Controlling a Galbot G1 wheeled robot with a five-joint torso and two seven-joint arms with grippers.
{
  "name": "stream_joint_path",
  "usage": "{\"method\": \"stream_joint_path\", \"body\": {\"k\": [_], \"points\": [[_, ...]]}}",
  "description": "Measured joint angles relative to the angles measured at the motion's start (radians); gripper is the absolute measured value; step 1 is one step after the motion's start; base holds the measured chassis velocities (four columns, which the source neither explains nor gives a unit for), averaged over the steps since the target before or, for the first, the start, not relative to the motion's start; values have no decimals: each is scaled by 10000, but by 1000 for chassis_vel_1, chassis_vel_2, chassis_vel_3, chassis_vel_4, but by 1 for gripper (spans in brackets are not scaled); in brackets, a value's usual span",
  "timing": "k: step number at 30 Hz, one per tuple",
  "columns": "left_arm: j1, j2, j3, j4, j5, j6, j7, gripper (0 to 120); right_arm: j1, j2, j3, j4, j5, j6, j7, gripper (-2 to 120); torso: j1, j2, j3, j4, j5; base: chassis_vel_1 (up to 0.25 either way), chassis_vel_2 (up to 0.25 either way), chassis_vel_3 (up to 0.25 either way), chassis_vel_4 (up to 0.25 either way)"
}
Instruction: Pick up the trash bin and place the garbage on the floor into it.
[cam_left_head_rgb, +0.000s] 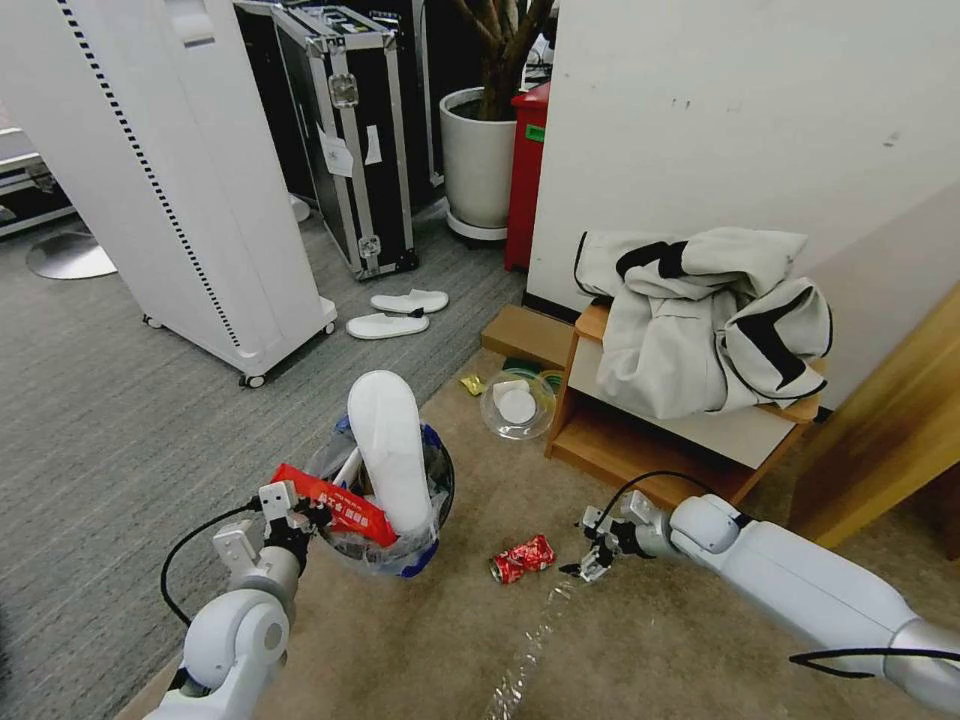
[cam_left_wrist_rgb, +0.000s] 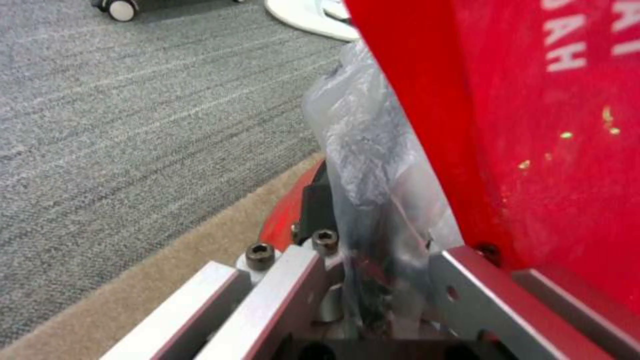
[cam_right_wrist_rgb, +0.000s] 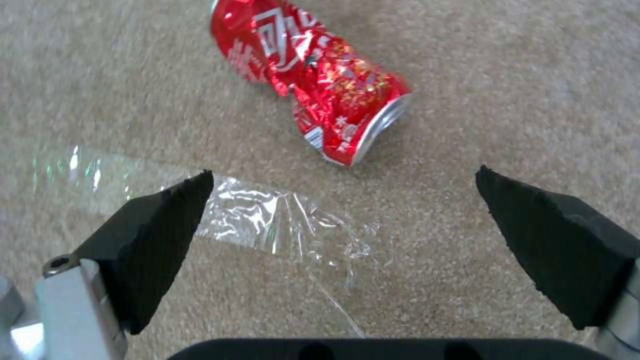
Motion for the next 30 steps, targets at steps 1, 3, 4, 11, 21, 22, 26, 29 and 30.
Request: {"method": "stream_joint_path", "body": {"k": [1,3,4,11,21,22,26,29,30], "points": [[27,-71,0,0,32,-5,27,1,117,11,-154,43,-126,0,-50,100,0,0,0,0,0,0,0,0,0],[58,-138,0,0,71,-15,54,1,243,38,-298,52,-281,0,-130,100,0,0,0,0,0,0,0,0,0],[88,-183,0,0,107,-34,81,1,378,66,-418,55,-477,-12,-211,100,0,0,0,0,0,0,0,0,0],[147,-240,-52,-21,126,-88,134,1,1189,241,-978,-124,-1261,-60,-646,100,0,0,0,1,0,0,0,0,0],[182,-266,-99,-72,92,-126,176,1,2021,327,-1541,-260,-1240,-125,-895,100,-2,0,0,2,-1,0,0,0,0],[181,-268,-102,-82,87,-127,178,1,2093,344,-1590,-346,-1218,-122,-930,100,-1,0,0,0,0,0,0,0,0],[166,-277,-103,-84,87,-128,185,1,2240,382,-1655,-443,-1155,-96,-977,100,-2,1,0,-1,0,0,0,0,0],[149,-316,-86,-66,105,-140,192,1,2419,490,-1829,-598,-1072,-40,-1082,100,-1,0,0,1,0,0,0,0,0],[149,-329,-76,-66,110,-140,197,1,2465,547,-1868,-701,-1065,-1,-1136,100,-1,0,0,1,0,0,0,0,0]]}}
